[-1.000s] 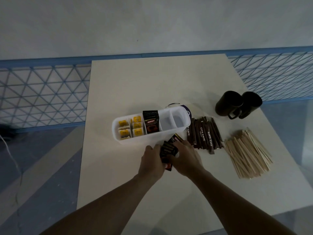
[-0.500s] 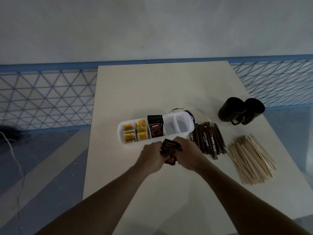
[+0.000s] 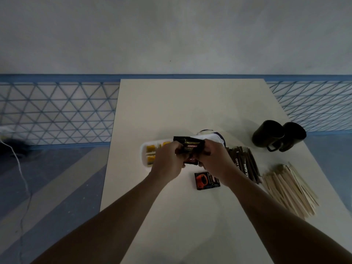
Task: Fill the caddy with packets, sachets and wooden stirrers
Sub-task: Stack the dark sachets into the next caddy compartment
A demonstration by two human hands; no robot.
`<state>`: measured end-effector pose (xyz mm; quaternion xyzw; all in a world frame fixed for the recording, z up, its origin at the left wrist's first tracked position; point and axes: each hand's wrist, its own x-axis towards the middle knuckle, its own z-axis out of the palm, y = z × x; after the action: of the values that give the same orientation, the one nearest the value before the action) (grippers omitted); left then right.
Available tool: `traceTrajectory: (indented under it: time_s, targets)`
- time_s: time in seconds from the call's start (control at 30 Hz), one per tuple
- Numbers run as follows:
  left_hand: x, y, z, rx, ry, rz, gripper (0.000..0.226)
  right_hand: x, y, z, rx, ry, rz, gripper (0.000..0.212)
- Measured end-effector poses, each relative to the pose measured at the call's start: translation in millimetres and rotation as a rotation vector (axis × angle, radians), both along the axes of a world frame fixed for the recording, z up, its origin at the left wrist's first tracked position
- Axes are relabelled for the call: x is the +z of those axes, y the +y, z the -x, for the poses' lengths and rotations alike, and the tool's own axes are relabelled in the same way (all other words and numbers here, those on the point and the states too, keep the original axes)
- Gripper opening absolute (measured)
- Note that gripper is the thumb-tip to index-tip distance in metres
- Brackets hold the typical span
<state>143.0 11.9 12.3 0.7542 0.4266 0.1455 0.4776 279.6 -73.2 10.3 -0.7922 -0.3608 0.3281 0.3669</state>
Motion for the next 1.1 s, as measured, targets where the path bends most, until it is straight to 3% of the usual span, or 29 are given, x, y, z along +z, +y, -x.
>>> traceTrajectory:
  time_s: [0.07, 0.23, 0.4, 0.57, 1.1]
  targets:
    - [-4, 5, 0, 0.023, 0.06, -0.094, 0.022, -1, 8, 0, -0.017, -0.077, 0.019, 0.018]
    - [-10, 18, 5, 0.014, 0.288, -0.296, 0.081, -2, 21, -2, -0.019, -0.186, 0.068, 0.009]
    - [-23, 36, 6, -0.16, 0.488, -0.246, 0.12, -5, 36, 0, 0.072, -0.321, 0.163, 0.004]
    - [-35, 42, 3, -0.193, 0.527, -0.218, 0.118, -4, 46, 5, 0.21, -0.348, 0.207, 0.017]
    - [-36, 49, 1, -0.205, 0.549, -0.273, 0.115, -18, 51, 6, 0.283, -0.448, 0.197, 0.018]
